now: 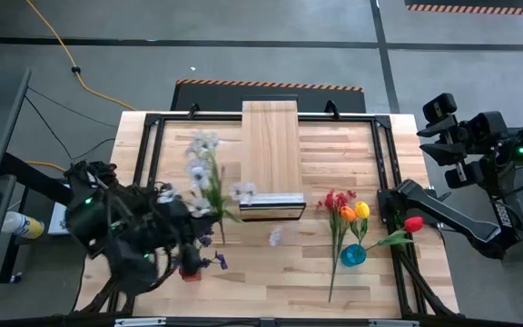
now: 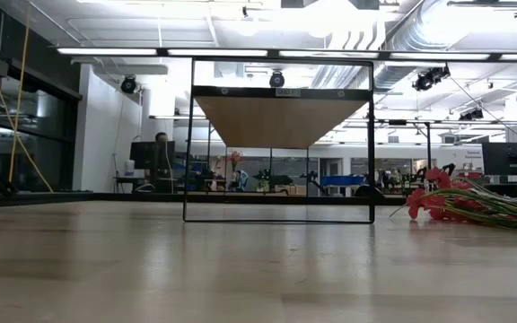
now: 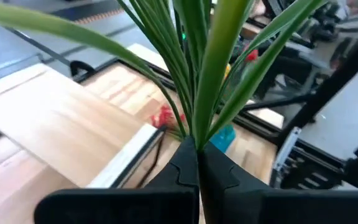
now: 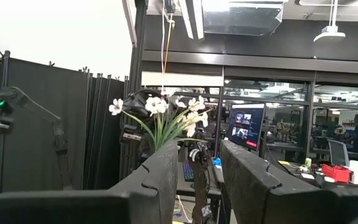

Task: Pick and place flowers into a vace then onto a shelf
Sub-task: Put the white flowers into the red vase

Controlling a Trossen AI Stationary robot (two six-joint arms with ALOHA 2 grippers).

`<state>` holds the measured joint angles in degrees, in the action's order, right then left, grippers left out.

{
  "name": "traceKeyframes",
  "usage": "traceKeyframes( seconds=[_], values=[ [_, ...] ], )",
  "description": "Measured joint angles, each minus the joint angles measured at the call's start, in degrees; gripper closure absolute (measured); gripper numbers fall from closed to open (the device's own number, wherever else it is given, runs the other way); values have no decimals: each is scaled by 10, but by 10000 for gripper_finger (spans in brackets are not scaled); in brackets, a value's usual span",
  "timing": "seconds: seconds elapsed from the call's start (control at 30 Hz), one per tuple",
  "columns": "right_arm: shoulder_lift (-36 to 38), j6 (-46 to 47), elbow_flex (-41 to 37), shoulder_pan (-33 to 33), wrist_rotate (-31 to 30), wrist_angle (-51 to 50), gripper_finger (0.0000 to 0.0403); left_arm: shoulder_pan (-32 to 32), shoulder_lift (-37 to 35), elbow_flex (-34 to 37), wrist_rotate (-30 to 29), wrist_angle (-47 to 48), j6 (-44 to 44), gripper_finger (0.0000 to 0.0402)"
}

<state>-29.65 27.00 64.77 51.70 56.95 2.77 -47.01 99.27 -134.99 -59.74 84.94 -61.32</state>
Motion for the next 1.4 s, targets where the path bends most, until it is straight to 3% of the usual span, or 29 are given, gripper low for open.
traceKeyframes(
  seconds=[0.17, 0.43, 0.87, 1.2, 1.4],
  values=[
    [0, 0, 0, 0, -2, 0, 289, -58, -17, 0, -83, 51, -64, 372],
    [0, 1, 0, 0, -36, -12, 289, -147, -46, 0, -155, 51, -23, 372],
    [0, 14, 0, 0, -41, -20, 289, -258, -46, 46, -208, 51, 25, 372],
    [0, 29, 0, 0, -41, -21, 289, -301, -46, 139, -218, 51, -76, 372],
    [0, 51, 0, 0, -41, -23, 289, -311, -46, 165, -185, 50, -147, 372]
  ],
)
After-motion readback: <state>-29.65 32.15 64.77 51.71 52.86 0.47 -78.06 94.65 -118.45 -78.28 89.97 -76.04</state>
